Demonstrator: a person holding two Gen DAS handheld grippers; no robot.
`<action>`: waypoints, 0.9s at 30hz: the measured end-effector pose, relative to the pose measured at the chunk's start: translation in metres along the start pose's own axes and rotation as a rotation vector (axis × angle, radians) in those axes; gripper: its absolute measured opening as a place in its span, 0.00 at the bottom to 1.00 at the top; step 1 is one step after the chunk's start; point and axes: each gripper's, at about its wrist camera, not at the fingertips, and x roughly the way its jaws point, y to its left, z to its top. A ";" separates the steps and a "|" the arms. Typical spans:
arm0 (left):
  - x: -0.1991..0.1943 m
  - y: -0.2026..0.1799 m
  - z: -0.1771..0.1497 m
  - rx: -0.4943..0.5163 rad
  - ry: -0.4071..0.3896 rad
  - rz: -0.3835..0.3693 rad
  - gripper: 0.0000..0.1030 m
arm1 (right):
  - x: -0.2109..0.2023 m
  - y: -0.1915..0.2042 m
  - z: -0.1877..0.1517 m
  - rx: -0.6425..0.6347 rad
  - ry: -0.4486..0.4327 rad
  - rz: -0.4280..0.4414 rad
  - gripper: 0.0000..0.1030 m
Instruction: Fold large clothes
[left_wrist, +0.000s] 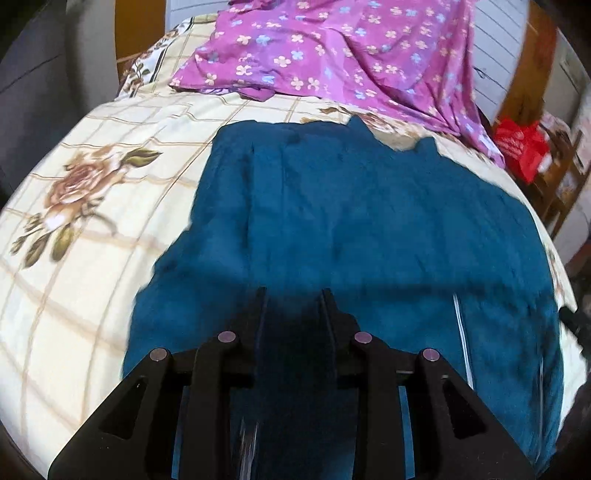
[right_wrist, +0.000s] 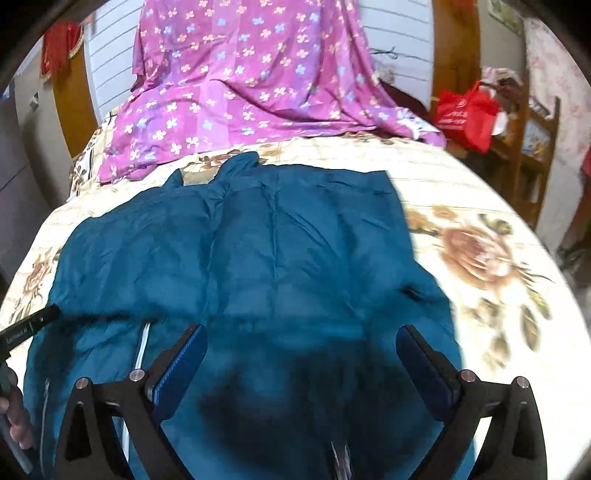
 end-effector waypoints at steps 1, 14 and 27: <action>-0.009 -0.002 -0.008 0.012 -0.003 0.001 0.25 | -0.014 0.001 -0.008 0.000 0.018 -0.013 0.99; -0.137 -0.044 -0.107 0.156 -0.092 0.031 0.65 | -0.141 0.016 -0.096 -0.021 -0.044 0.001 0.99; -0.175 -0.063 -0.135 0.202 -0.141 0.031 0.65 | -0.180 0.027 -0.118 -0.028 -0.101 0.014 0.99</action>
